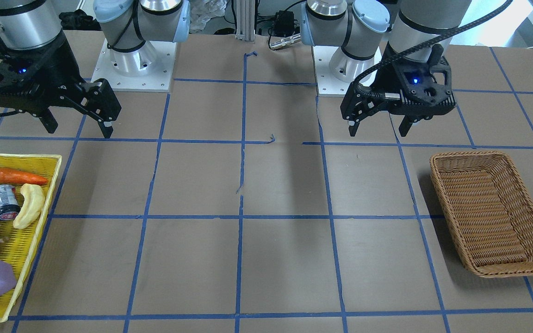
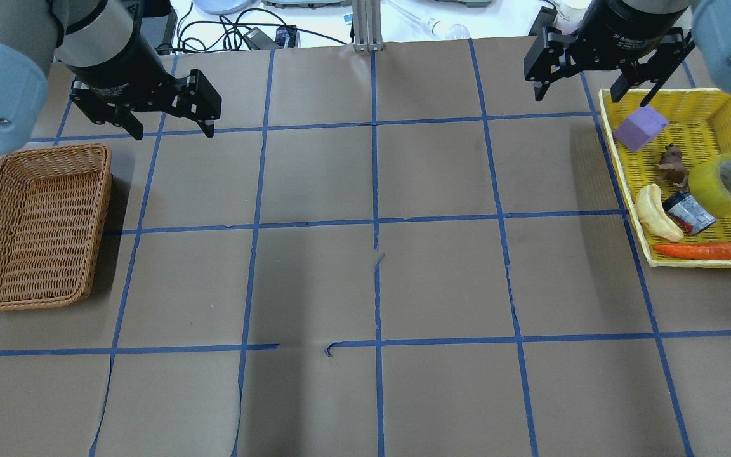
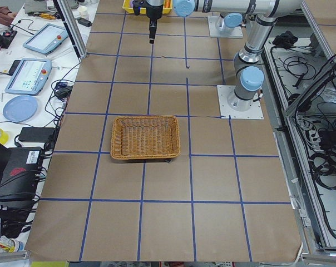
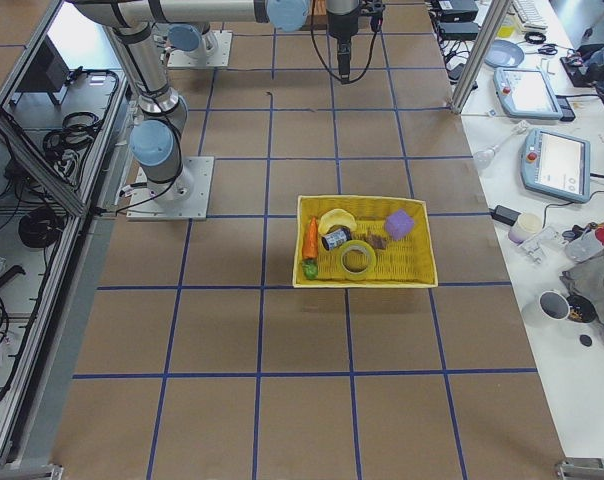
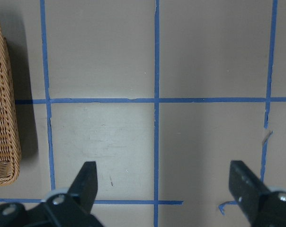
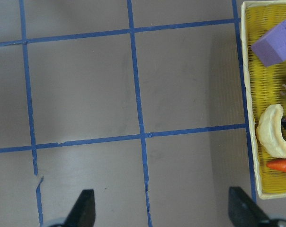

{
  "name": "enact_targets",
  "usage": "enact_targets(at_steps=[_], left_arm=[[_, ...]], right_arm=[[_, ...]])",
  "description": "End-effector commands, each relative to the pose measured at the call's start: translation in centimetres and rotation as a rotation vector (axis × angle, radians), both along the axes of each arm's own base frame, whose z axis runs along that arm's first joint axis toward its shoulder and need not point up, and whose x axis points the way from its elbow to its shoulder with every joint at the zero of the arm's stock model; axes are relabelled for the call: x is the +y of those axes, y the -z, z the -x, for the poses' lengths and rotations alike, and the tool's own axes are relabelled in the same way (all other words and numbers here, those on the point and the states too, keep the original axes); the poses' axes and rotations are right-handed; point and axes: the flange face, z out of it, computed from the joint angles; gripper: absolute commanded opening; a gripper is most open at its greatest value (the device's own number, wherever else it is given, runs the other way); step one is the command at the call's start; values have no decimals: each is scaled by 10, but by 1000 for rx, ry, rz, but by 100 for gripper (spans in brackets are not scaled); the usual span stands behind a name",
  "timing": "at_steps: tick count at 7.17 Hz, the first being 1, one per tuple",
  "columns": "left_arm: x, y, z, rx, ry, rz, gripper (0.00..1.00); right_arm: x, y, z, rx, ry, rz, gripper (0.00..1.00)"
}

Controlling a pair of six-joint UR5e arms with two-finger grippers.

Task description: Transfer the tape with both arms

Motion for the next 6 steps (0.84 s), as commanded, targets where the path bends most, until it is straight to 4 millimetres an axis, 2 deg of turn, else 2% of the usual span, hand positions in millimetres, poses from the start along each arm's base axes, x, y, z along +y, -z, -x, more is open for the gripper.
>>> enact_targets(at_steps=[1,6], left_arm=[[-1,1,0,0,0,0,100],[-1,0,-1,0,-2,2,100]], right_arm=[[-1,-2,0,1,-1,-9,100],[-1,0,0,-2,-4,-12,100]])
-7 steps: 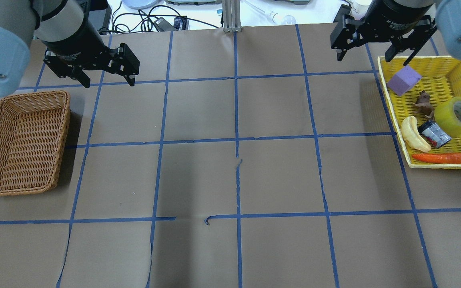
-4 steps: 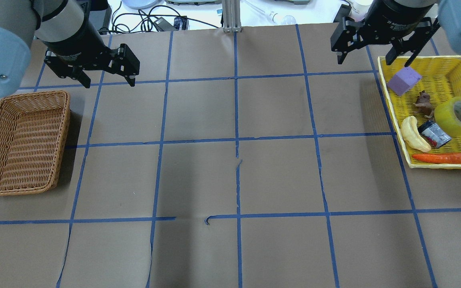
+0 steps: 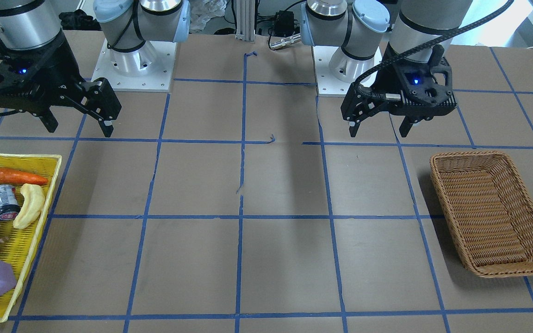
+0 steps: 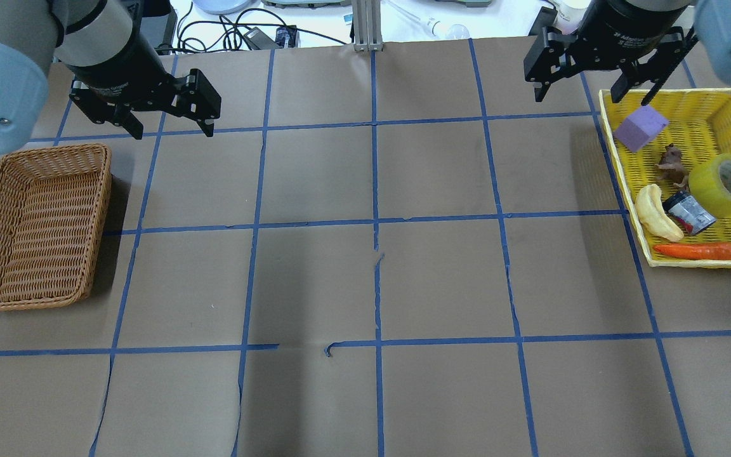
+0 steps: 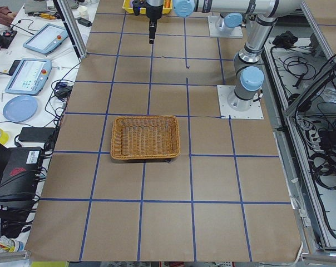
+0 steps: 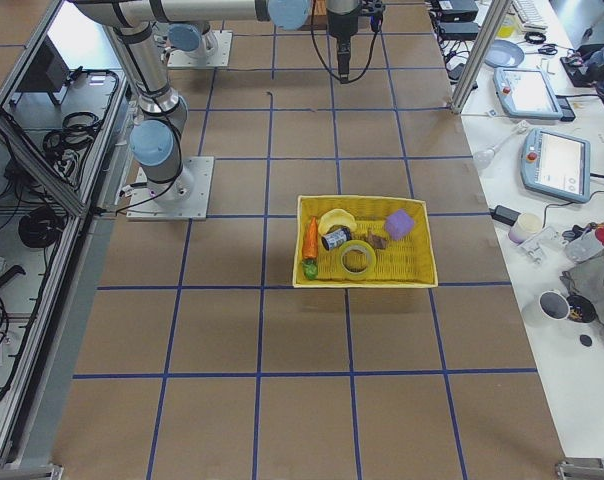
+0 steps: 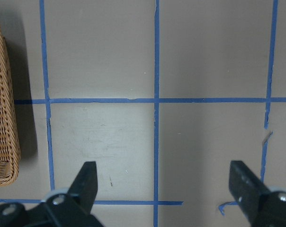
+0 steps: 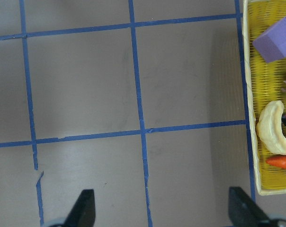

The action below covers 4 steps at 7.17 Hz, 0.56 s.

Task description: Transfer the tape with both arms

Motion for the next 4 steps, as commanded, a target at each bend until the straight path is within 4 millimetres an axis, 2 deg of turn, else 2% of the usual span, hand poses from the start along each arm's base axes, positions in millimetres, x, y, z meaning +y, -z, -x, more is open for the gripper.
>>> enact_targets(at_steps=[1,3,4], left_arm=[[0,0,-1,0,-1,2,100],[0,0,-1,0,-1,2,100],[0,0,-1,0,-1,2,100]], right_arm=[[0,0,0,-1,2,-1,100],[-5,2,9,5,-11,2,100],[-8,4,16,34,-136,3,100]])
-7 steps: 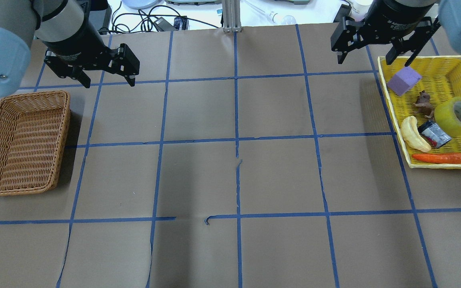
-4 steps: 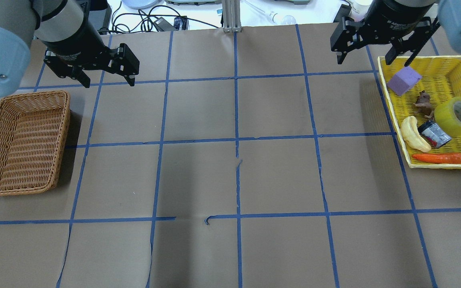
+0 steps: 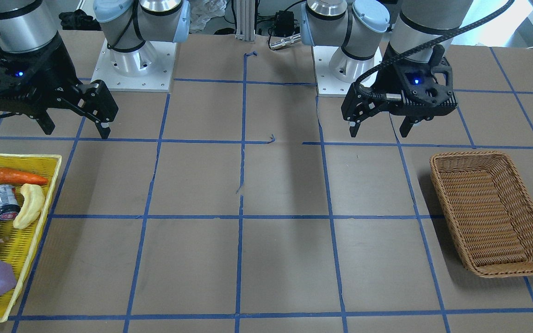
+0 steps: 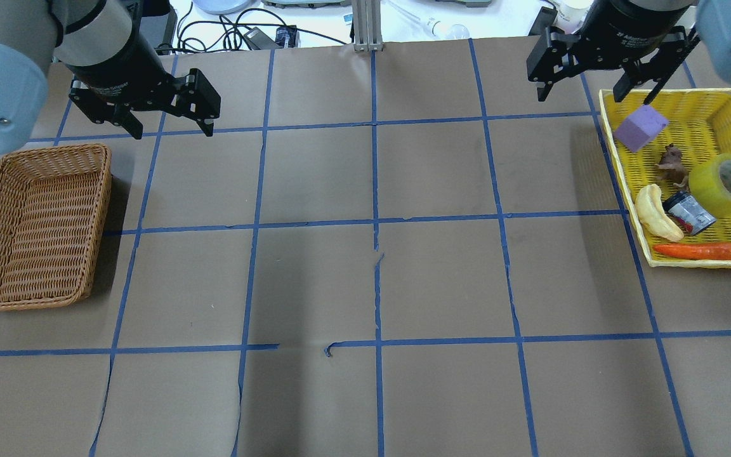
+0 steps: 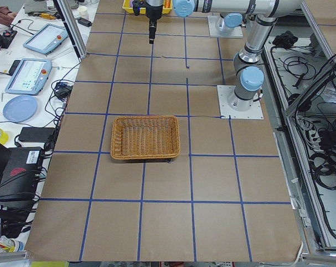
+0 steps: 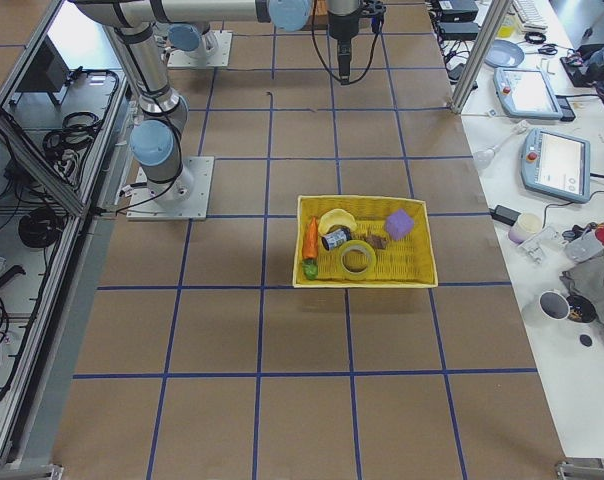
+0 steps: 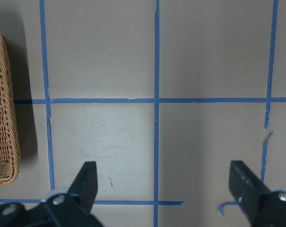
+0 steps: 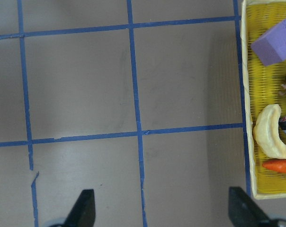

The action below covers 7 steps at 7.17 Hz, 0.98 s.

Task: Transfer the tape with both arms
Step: 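Move the right gripper over the yellow basket and grasp the tape roll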

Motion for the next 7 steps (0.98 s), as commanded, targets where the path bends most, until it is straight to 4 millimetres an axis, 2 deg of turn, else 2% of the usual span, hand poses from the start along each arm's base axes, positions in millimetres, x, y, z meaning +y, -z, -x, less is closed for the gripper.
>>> enact_targets(at_steps=[1,2,3,4,5,6,7], left_arm=[[0,0,0,0,-1,1,100],[0,0,0,0,-1,1,100],[0,0,0,0,-1,1,100],[0,0,-1,0,-2,1,100],[0,0,-1,0,-2,1,100],[0,0,-1,0,-2,1,100],[0,0,-1,0,-2,1,100]], right_arm=[[-11,7,35,51,-233,2,100],[-20,17,80,40,-193,-23,100],[-29,42,130,49,-246,-78,100],[-31,70,185,53,-408,-118,100],[-33,99,248,66,-435,-93,100],[-33,134,302,84,-532,-87,100],[-33,180,342,21,-649,-37,100]])
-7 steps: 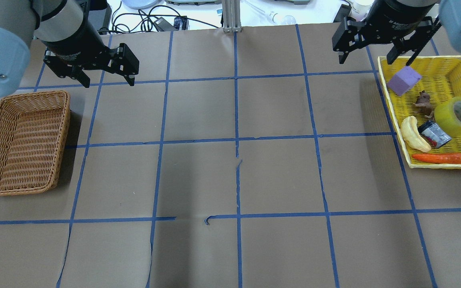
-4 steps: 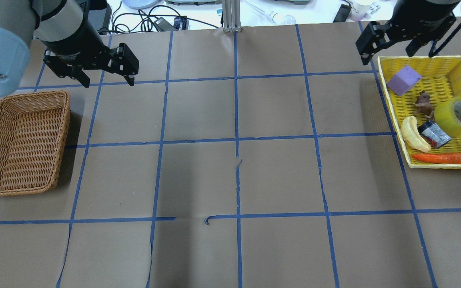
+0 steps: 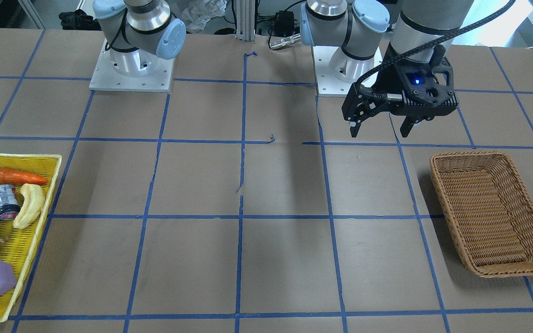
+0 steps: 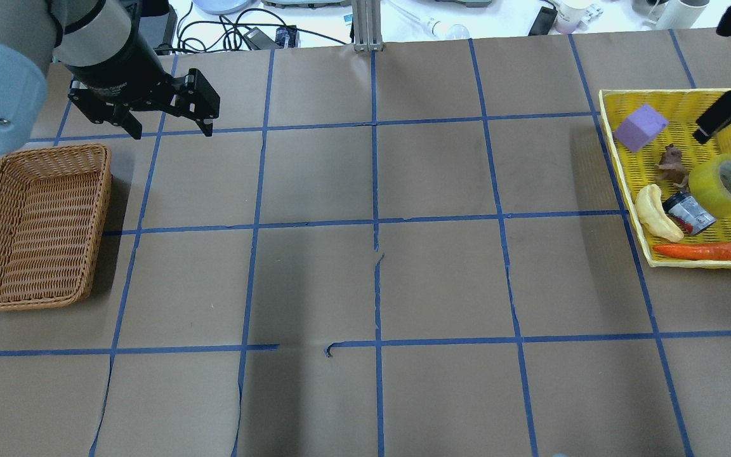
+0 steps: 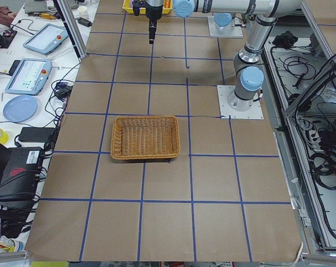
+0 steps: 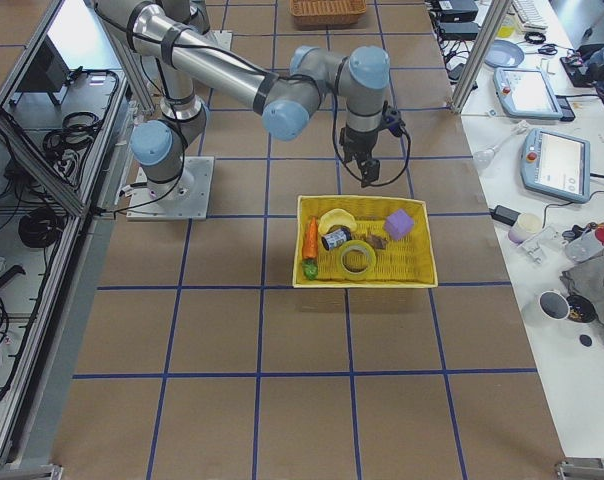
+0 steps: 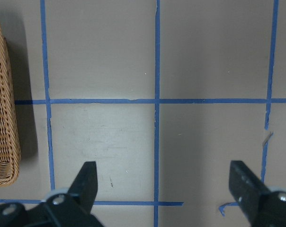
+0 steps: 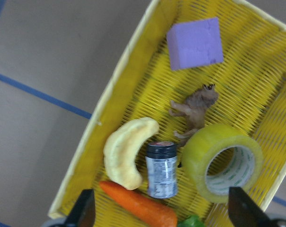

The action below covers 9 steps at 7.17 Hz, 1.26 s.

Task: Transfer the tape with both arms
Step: 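Move the right gripper over the yellow basket and grasp the tape roll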

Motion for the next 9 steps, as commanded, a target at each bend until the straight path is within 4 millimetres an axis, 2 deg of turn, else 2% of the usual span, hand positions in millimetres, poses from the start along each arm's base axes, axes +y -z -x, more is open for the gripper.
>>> enact_targets(at_steps=[1,2,3,4,5,6,7,8,9], left_arm=[[0,0,-1,0,-2,0,100],[0,0,-2,0,-3,0,100],[0,0,-1,0,-2,0,100],[0,0,-2,0,-3,0,100],[0,0,-2,0,-3,0,100],[0,0,-1,0,-2,0,100],[0,0,-1,0,-2,0,100],[0,0,-1,0,-2,0,100],[0,0,-1,0,-2,0,100]], right_arm=[[4,92,107,-77,-199,69,100],[-8,118,139,-5,-340,116,100],[-20,138,157,27,-470,124,100],[-31,144,168,37,-510,128,100],[-33,150,169,30,-557,132,97],[-35,149,168,18,-559,151,77],[-34,154,166,0,-554,145,82],[-34,162,159,-47,-553,181,81],[-27,178,151,-80,-551,174,81]])
